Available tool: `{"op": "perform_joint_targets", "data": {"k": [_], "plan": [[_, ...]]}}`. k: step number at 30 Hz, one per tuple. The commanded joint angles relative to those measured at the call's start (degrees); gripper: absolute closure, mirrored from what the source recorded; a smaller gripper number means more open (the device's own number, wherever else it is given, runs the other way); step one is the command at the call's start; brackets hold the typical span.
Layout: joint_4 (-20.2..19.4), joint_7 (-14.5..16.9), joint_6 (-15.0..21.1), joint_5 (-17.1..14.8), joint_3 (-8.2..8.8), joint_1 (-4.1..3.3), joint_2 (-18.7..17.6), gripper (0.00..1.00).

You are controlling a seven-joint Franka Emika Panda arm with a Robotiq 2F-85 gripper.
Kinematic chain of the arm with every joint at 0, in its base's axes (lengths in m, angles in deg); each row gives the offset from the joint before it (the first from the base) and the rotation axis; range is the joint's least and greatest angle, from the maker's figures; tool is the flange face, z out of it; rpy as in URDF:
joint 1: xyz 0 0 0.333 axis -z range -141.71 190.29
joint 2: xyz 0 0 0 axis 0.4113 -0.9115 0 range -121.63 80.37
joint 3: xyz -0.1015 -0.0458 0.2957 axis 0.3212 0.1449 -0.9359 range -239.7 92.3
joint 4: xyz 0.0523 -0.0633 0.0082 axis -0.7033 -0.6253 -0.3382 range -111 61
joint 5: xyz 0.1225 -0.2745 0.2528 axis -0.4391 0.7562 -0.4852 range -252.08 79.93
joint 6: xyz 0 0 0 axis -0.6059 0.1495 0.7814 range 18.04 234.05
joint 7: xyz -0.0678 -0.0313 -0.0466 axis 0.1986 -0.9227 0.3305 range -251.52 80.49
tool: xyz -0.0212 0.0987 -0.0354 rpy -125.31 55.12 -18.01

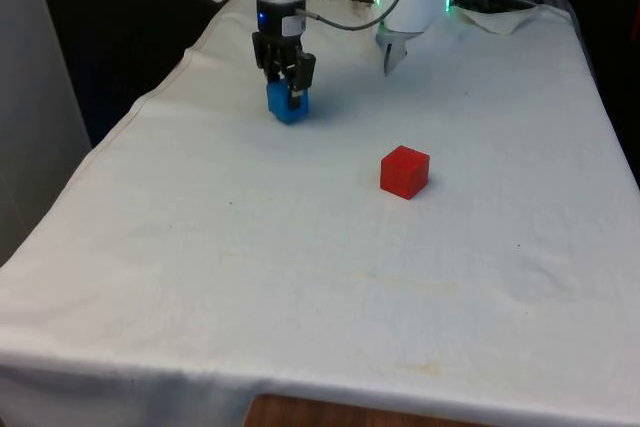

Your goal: Stack the two cubes.

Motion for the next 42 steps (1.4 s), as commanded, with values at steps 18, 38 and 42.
{"op": "perform_joint_targets", "data": {"k": [18, 38, 42], "plan": [[4.7, -4.01, -5.27, 1.89, -1.03, -1.78, 2.12, 0.99], [11.69, -10.77, -14.04, 8.25, -3.09, -2.29, 4.93, 0.99], [12.78, -11.12, -15.24, 8.71, -3.5, -2.29, 5.21, 0.99]]}}
